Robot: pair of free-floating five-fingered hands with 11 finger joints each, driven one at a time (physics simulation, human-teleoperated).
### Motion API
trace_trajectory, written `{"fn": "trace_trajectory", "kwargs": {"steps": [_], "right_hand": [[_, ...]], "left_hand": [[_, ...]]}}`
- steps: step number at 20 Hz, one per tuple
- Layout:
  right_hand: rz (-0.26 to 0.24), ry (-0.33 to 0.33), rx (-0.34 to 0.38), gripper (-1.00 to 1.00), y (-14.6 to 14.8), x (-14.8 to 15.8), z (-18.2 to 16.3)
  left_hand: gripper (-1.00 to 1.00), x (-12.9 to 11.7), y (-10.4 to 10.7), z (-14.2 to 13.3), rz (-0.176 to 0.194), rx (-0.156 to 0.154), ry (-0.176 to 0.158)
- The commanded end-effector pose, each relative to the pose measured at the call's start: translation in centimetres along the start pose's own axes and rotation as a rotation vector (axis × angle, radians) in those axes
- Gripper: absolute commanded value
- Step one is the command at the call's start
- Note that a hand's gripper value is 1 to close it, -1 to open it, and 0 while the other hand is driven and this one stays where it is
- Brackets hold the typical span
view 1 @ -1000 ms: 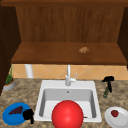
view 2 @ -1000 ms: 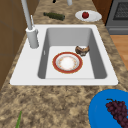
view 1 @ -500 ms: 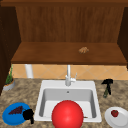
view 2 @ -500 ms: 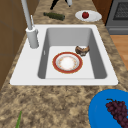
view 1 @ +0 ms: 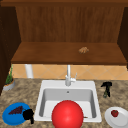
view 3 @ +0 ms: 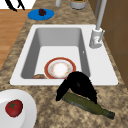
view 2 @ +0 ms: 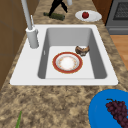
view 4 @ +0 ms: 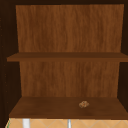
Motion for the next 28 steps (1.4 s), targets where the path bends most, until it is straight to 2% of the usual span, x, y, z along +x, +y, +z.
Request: {"fn": "trace_trajectory", "kwargs": {"steps": [1, 3, 10, 11, 12, 14, 16, 19, 22, 24, 25, 28], "right_hand": [[0.108, -0.037, 0.018, -1.0, 1.3, -0.3, -2.4], [0.148, -0.055, -0.032, -1.0, 2.0, -0.3, -3.1], [0.174, -0.244, -0.144, -1.0, 4.1, 0.5, -4.7], [0.201, -0.25, -0.172, 1.0, 4.6, 0.7, -4.9], [0.251, -0.251, -0.223, 1.0, 4.5, 1.3, -5.3], [0.272, -0.247, -0.273, 1.0, 4.7, 1.4, -4.7], [0.259, -0.261, -0.328, 1.0, 5.0, 1.2, -3.8], [0.241, -0.246, -0.434, 1.0, 5.5, 0.9, -3.1], [0.209, -0.201, -0.441, 1.0, 4.8, 1.2, -3.7], [0.156, -0.179, -0.487, 1.0, 4.1, 1.6, -3.6], [0.149, -0.17, -0.51, 1.0, 2.9, 1.4, -2.0], [0.129, -0.148, -0.483, 1.0, 1.3, 2.5, -0.1]], "left_hand": [[0.0, 0.0, 0.0, 0.0, 0.0, 0.0, 0.0], [0.0, 0.0, 0.0, 0.0, 0.0, 0.0, 0.0], [0.0, 0.0, 0.0, 0.0, 0.0, 0.0, 0.0], [0.0, 0.0, 0.0, 0.0, 0.0, 0.0, 0.0], [0.0, 0.0, 0.0, 0.0, 0.0, 0.0, 0.0], [0.0, 0.0, 0.0, 0.0, 0.0, 0.0, 0.0], [0.0, 0.0, 0.0, 0.0, 0.0, 0.0, 0.0], [0.0, 0.0, 0.0, 0.0, 0.0, 0.0, 0.0], [0.0, 0.0, 0.0, 0.0, 0.0, 0.0, 0.0], [0.0, 0.0, 0.0, 0.0, 0.0, 0.0, 0.0], [0.0, 0.0, 0.0, 0.0, 0.0, 0.0, 0.0], [0.0, 0.0, 0.0, 0.0, 0.0, 0.0, 0.0]]}}
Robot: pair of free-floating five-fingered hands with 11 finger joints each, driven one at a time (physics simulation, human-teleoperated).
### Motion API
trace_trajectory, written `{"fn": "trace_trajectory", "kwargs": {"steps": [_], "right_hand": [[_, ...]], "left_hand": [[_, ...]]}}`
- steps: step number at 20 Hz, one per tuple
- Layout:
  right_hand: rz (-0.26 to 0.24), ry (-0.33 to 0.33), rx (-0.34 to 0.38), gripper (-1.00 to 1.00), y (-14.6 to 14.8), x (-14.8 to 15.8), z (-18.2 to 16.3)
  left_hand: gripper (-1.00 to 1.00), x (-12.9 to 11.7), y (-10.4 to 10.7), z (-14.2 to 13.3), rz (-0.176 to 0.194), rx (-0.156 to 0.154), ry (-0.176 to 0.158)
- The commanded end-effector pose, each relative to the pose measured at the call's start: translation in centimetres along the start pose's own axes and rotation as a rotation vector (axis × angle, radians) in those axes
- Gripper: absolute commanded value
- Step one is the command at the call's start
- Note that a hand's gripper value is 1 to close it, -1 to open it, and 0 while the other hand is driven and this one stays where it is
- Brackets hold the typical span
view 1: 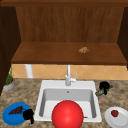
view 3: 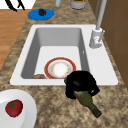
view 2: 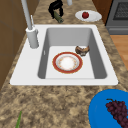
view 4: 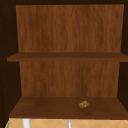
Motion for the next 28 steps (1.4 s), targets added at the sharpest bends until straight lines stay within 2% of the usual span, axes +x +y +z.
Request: {"fn": "trace_trajectory", "kwargs": {"steps": [1, 6, 14, 19, 24, 28], "right_hand": [[-0.02, 0.018, -0.009, 1.0, -3.0, 1.5, 1.2], [-0.046, 0.027, -0.012, 1.0, -5.3, 3.4, 4.2], [-0.076, 0.007, -0.032, 1.0, -7.0, 7.5, 7.7], [-0.024, 0.007, -0.03, 1.0, -8.4, 10.6, 10.4], [-0.082, -0.008, -0.026, 1.0, -8.8, 13.5, 11.5], [-0.1, -0.013, -0.01, 1.0, -9.1, 15.5, 12.0]], "left_hand": [[0.0, 0.0, 0.0, 0.0, 0.0, 0.0, 0.0], [0.0, 0.0, 0.0, 0.0, 0.0, 0.0, 0.0], [0.0, 0.0, 0.0, 0.0, 0.0, 0.0, 0.0], [0.0, 0.0, 0.0, 0.0, 0.0, 0.0, 0.0], [0.0, 0.0, 0.0, 0.0, 0.0, 0.0, 0.0], [0.0, 0.0, 0.0, 0.0, 0.0, 0.0, 0.0]]}}
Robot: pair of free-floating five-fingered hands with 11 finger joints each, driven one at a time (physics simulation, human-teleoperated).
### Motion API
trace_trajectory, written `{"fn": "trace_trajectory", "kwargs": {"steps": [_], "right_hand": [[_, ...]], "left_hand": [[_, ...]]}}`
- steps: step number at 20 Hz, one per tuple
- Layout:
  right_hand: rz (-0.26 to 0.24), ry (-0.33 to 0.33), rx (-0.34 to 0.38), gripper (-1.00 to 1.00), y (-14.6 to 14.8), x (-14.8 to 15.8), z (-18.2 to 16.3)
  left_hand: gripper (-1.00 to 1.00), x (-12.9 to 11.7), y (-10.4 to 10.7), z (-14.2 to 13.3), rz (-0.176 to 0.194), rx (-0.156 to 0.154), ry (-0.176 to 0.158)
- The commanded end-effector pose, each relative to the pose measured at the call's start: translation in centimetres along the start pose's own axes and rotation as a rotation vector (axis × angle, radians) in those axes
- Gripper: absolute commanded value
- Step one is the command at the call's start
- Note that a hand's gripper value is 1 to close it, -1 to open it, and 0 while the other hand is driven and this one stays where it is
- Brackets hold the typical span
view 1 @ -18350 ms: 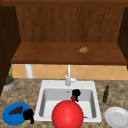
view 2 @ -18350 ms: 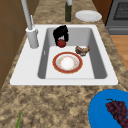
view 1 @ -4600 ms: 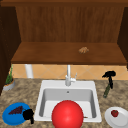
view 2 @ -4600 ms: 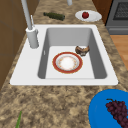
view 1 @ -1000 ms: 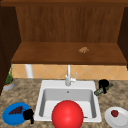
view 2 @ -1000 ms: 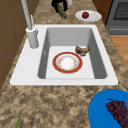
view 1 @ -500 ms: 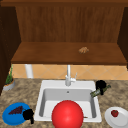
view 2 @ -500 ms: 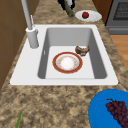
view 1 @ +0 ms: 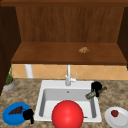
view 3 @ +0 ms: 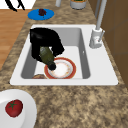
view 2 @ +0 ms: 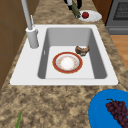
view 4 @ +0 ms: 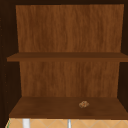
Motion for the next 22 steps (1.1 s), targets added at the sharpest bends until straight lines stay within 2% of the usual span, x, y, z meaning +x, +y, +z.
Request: {"fn": "trace_trajectory", "kwargs": {"steps": [1, 5, 12, 18, 22], "right_hand": [[-0.058, -0.017, 0.01, 1.0, -0.4, 2.0, 0.3], [-0.06, -0.015, -0.014, 1.0, -0.8, 4.7, -0.1], [-0.073, -0.02, 0.024, 1.0, -1.9, 8.9, -0.6], [-0.101, -0.026, -0.015, 1.0, -3.2, 11.9, 0.2], [-0.12, -0.031, -0.014, 1.0, -4.3, 13.7, 1.1]], "left_hand": [[0.0, 0.0, 0.0, 0.0, 0.0, 0.0, 0.0], [0.0, 0.0, 0.0, 0.0, 0.0, 0.0, 0.0], [0.0, 0.0, 0.0, 0.0, 0.0, 0.0, 0.0], [0.0, 0.0, 0.0, 0.0, 0.0, 0.0, 0.0], [0.0, 0.0, 0.0, 0.0, 0.0, 0.0, 0.0]]}}
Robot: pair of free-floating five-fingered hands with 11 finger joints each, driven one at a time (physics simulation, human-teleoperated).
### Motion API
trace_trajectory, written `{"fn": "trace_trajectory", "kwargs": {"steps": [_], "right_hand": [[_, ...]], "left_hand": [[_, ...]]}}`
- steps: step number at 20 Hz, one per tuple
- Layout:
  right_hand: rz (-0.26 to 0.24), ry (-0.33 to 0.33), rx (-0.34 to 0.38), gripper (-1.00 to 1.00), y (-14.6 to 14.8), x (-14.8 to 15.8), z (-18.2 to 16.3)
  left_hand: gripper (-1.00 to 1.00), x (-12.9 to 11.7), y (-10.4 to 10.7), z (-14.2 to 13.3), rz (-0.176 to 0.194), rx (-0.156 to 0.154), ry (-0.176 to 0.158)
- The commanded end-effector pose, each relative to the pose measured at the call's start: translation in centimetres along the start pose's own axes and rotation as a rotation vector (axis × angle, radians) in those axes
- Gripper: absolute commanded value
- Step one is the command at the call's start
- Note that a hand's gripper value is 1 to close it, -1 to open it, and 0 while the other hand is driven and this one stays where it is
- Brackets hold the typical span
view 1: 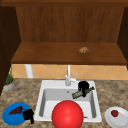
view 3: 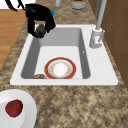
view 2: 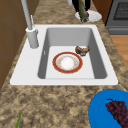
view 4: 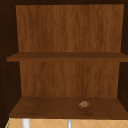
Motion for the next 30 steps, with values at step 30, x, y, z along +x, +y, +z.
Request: {"fn": "trace_trajectory", "kwargs": {"steps": [30], "right_hand": [[-0.034, -0.014, -0.038, 1.0, -15.4, 11.3, 9.7]], "left_hand": [[0.0, 0.0, 0.0, 0.0, 0.0, 0.0, 0.0]]}}
